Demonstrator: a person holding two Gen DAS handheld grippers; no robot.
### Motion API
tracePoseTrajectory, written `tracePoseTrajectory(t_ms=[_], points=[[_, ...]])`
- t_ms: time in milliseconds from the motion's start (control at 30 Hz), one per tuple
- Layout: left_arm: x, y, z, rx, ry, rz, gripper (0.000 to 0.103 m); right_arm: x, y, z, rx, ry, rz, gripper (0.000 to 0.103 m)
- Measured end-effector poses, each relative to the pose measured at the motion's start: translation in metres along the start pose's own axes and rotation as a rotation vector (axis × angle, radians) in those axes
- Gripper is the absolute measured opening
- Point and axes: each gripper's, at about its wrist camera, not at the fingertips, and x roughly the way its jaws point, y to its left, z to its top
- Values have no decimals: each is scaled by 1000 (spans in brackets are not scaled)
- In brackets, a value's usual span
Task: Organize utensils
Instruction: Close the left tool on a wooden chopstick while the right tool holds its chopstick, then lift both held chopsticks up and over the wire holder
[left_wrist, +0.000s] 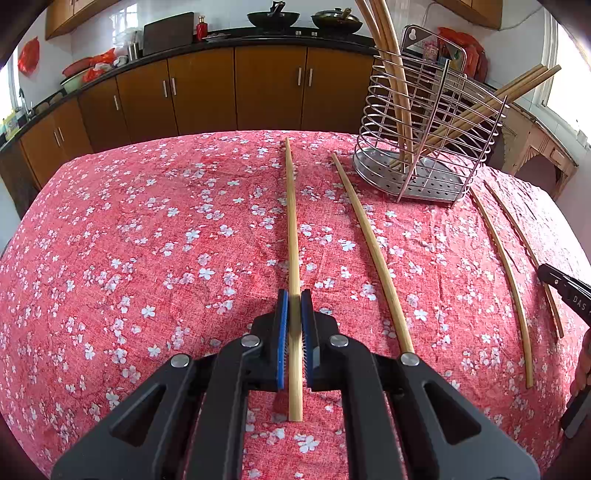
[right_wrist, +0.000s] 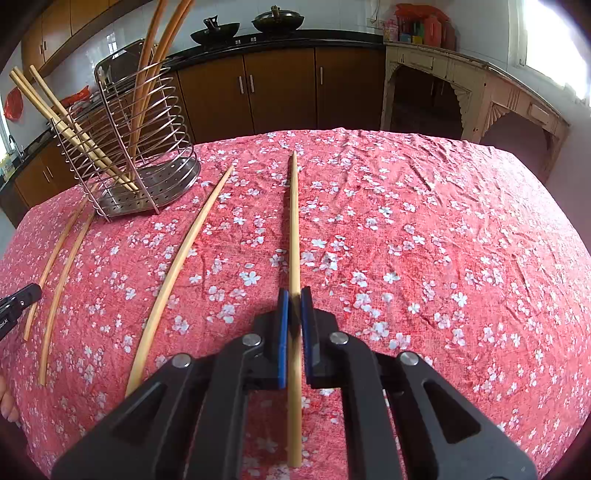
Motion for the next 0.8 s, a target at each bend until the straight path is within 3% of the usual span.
tracePoseTrajectory(t_ms=[400, 800], points=[[1, -1, 1, 4, 0, 7, 8, 0, 0, 0, -3, 0, -1, 8], [-14, 1, -15, 20, 4, 24, 7, -21, 0, -23, -37, 11, 6, 7]])
